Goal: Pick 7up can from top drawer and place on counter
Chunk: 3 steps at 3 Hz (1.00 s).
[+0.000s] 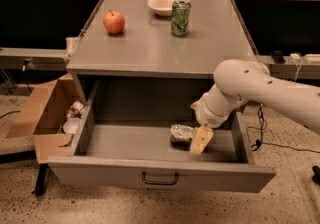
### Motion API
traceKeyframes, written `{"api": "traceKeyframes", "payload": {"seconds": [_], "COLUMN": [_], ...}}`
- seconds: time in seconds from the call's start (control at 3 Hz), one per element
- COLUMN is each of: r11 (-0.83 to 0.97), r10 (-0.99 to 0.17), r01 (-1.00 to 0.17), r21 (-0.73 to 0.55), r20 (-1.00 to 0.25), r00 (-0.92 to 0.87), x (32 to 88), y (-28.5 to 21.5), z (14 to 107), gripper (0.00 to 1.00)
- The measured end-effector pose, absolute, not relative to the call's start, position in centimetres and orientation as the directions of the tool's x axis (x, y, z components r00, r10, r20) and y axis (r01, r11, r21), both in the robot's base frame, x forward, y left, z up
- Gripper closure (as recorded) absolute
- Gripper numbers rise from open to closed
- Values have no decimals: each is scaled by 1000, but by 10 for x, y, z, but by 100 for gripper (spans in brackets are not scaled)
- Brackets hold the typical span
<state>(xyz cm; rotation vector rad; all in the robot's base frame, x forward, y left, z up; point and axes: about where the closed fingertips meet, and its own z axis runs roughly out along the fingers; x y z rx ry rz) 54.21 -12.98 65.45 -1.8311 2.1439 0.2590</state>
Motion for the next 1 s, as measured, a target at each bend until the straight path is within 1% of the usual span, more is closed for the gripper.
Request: {"api": "traceKeyframes", "payload": {"seconds": [0.33, 0.67, 1.0], "r11": [162, 151, 147], "r10": [-933, -936, -938], "r01": [-986, -988, -988], "r21": [-36, -20, -35], "r20": [-330, -325, -322], "r00": [-141, -136, -129], "x": [549, 553, 553], "y": [-121, -114, -114], "z": [633, 617, 617], "gripper": [18, 41, 65]}}
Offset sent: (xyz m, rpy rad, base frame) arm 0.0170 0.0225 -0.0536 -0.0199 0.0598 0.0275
